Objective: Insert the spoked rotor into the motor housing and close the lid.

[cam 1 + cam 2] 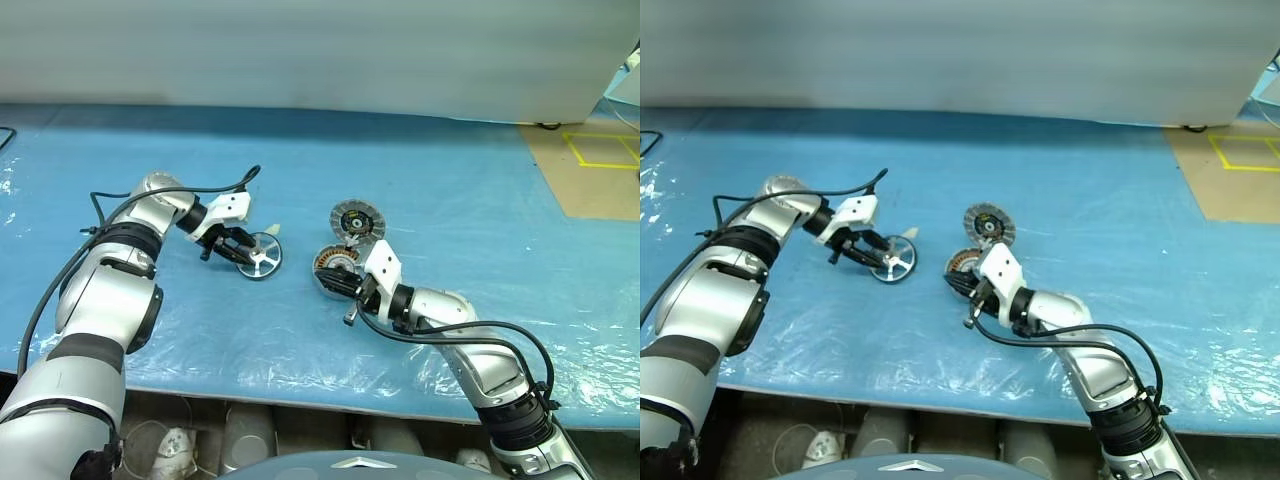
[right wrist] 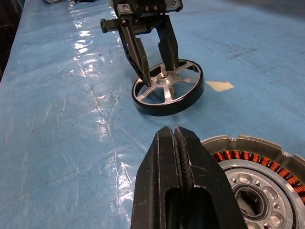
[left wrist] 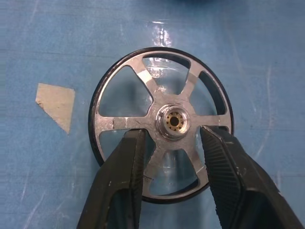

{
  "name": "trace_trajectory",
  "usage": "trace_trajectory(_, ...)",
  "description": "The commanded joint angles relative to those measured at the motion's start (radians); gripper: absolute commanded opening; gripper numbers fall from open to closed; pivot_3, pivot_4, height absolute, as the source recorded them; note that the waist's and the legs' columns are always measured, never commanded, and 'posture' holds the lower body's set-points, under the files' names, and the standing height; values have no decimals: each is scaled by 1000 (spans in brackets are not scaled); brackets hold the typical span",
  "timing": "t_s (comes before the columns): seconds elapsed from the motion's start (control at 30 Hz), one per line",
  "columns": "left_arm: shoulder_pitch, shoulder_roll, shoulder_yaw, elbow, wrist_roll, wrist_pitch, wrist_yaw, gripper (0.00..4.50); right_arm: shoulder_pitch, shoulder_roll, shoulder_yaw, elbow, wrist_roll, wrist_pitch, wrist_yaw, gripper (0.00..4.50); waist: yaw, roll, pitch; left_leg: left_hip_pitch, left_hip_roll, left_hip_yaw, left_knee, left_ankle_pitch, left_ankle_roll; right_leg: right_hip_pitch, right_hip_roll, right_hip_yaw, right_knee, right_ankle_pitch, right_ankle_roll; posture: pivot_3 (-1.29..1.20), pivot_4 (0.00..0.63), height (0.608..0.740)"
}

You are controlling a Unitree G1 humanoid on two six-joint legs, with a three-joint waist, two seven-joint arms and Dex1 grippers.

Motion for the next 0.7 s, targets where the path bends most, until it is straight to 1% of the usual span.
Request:
trace_trajectory(0.03,-19,-3,25,2,7,11,0,1928,1,2,-2,-18,-1,-19,-5,0,0,0,0,0,0,0,0,0,0,0,0,0,0,0,0,0,150,740)
trace_trajectory(0.23,-18,-2,21,5,46,-16,25,1928,0,0,-7,-19,-6,-21,-4,0,0,0,0,0,0,0,0,0,0,0,0,0,0,0,0,0,150,740)
trace_trajectory(0.27,-20,-3,20,7,53,-17,30,1558,-2,0,-8,-19,-6,-20,-5,0,0,0,0,0,0,0,0,0,0,0,0,0,0,0,0,0,150,740)
trace_trajectory(0.33,-23,-4,25,9,56,-17,35,1167,-6,2,-9,-16,-8,-21,-5,0,1,0,0,0,0,0,0,0,0,0,0,0,0,0,0,0,150,740)
trace_trajectory(0.7,-26,-2,54,2,37,0,-13,1159,-15,2,-2,-3,-20,-28,-1,0,0,0,0,0,0,0,0,0,0,0,0,0,0,0,0,0,150,740)
